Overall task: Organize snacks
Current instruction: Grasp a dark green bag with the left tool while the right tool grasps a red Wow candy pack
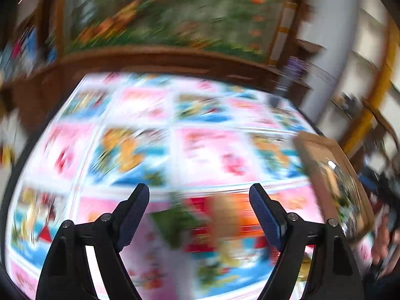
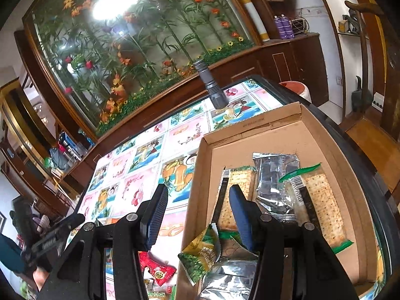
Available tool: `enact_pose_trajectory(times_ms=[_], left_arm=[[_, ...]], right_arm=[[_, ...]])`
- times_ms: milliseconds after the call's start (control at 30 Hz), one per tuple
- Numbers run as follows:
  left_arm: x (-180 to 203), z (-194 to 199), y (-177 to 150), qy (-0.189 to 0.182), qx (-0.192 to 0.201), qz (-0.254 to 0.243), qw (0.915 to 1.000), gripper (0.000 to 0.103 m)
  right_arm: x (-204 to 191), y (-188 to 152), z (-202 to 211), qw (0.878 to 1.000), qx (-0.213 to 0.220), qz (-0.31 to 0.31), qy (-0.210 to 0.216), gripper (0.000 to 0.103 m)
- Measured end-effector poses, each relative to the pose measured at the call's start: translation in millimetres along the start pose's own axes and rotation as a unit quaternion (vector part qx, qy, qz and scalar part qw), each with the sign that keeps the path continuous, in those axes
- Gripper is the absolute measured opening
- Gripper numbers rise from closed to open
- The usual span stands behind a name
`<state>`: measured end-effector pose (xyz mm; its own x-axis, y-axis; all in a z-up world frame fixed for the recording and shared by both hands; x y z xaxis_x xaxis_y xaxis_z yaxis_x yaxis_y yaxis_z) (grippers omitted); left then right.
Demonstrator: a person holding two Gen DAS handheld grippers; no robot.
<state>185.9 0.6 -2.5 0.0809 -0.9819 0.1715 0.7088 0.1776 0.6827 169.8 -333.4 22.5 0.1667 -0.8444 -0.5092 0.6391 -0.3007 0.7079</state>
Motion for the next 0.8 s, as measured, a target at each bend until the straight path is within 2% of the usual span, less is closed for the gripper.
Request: enact_pose_trajectory(times_ms=[67,167,267,333,367,467,633,667,733,800], left_arm=[[-27,-15,-7,-0.003,-0.035,0.052,0.998,0.081],[-31,-25,-17,-0.005,-0.063,0.067,0.9958,0.08],[-22,-27,-24,0.008,-0.067,0.041,0.9969,0.072],[-18,-30,-26,0.032,-0.065,0.012,0.9973,0.055],[-15,-33,-26,0.038,-0.069,0.0,0.9969,0.051],[-19,-46,-34,0.052,-0.085,-0.017,0.9948,0.05],[-18,-45,-38,0.072,-0.074,-0.066,0.9925,0.049],[-17,-44,-39,0.074,-0.071,-0.072,0.9921,0.048],[-21,-42,-39,0.076,-0.066,-0.078,0.9919,0.04],[-29,-39,-37,0.071,-0.063,-0.063,0.9935,0.04]], right_arm=[[0,-2,-2,1.0,-0.003,-0.002,-0.001,0.055],[2,-3,-2,1.0,-0.006,-0.007,0.002,0.055],[4,-3,-1,1.0,-0.005,-0.007,-0.001,0.055],[4,-2,-2,1.0,-0.005,-0.007,-0.003,0.055],[3,-2,-2,1.0,-0.006,-0.007,-0.003,0.055],[1,-3,-3,1.0,-0.007,-0.004,0.0,0.055],[-7,-4,-3,1.0,-0.005,0.008,0.014,0.055],[-10,-5,-3,1.0,-0.007,0.011,0.02,0.055],[-22,-9,-5,0.999,-0.016,0.026,0.041,0.055],[-42,-20,-11,0.995,-0.038,0.056,0.07,0.055]])
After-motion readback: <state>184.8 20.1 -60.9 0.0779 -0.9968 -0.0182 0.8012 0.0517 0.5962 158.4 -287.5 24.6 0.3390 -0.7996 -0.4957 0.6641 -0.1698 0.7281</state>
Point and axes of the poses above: each gripper's, at about its wrist camera, not at the fingertips, and z roughly against the way its jaws point, x to its right, y to its top, the point moved 9 cm from there along -z, roughly the way its jaws point, and after that the axes turned 5 degrees about y, right-handed, at the moved point
